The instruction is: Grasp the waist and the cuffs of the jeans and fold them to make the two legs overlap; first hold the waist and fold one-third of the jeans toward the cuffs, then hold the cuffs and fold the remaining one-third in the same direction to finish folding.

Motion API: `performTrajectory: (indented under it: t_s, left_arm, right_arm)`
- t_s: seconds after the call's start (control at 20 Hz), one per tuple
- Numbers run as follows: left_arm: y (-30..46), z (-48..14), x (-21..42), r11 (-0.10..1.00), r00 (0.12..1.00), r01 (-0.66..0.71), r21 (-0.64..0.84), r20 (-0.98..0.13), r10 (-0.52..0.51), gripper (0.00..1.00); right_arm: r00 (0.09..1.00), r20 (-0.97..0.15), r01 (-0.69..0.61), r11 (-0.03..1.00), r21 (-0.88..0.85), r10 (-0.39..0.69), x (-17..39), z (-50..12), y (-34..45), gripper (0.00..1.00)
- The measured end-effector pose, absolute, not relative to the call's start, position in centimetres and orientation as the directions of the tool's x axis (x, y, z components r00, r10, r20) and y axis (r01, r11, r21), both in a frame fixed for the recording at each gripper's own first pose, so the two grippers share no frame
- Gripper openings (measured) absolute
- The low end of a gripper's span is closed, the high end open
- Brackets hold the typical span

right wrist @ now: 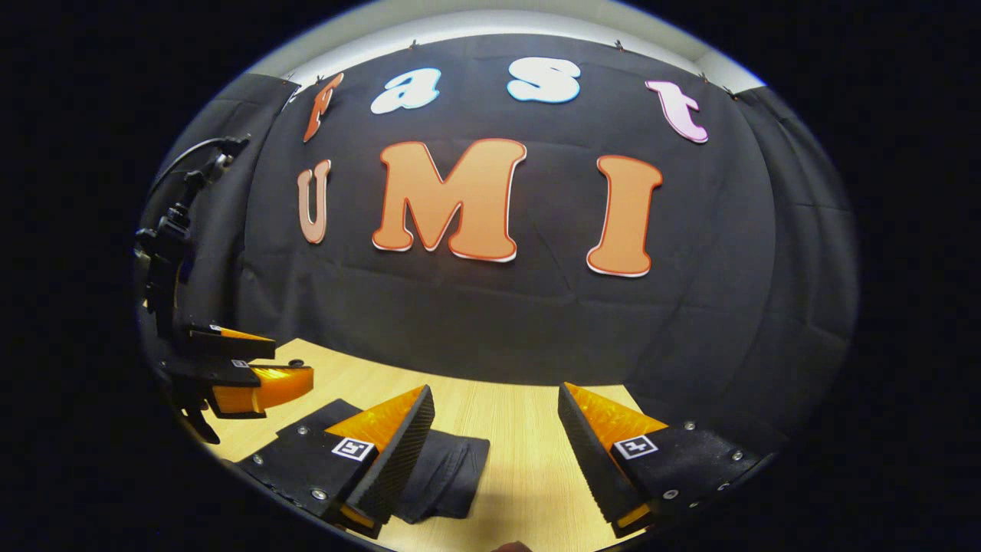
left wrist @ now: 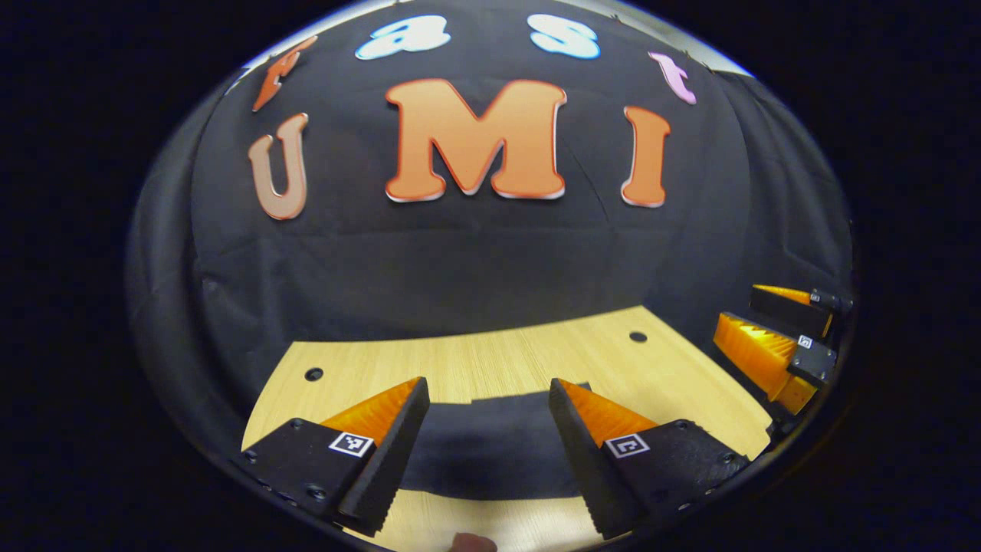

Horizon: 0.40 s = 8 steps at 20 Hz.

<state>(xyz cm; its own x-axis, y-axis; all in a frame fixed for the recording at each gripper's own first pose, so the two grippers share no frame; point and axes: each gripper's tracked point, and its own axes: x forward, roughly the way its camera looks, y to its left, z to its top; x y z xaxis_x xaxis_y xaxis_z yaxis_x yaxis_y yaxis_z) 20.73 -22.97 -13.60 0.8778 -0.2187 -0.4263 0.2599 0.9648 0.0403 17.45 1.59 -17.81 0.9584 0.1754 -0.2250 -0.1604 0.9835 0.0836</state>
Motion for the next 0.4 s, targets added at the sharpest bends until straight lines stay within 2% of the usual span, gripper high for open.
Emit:
performTrajectory:
  t_s: [0.15,0.4]
  left_arm:
    - [-21.2,-10.0,19.7,0.976,0.929,0.215,0.039,-0.317,-0.191,0.94]
    - [-17.9,-1.7,17.6,0.980,0.980,0.192,0.044,-0.065,-0.189,0.94]
  right_arm:
    - [0.958,-0.184,-0.204,0.974,0.097,0.219,17.1,-16.7,3.9,0.98]
    - [0.956,-0.114,-0.263,0.961,0.087,0.272,16.5,-15.5,6.6,0.98]
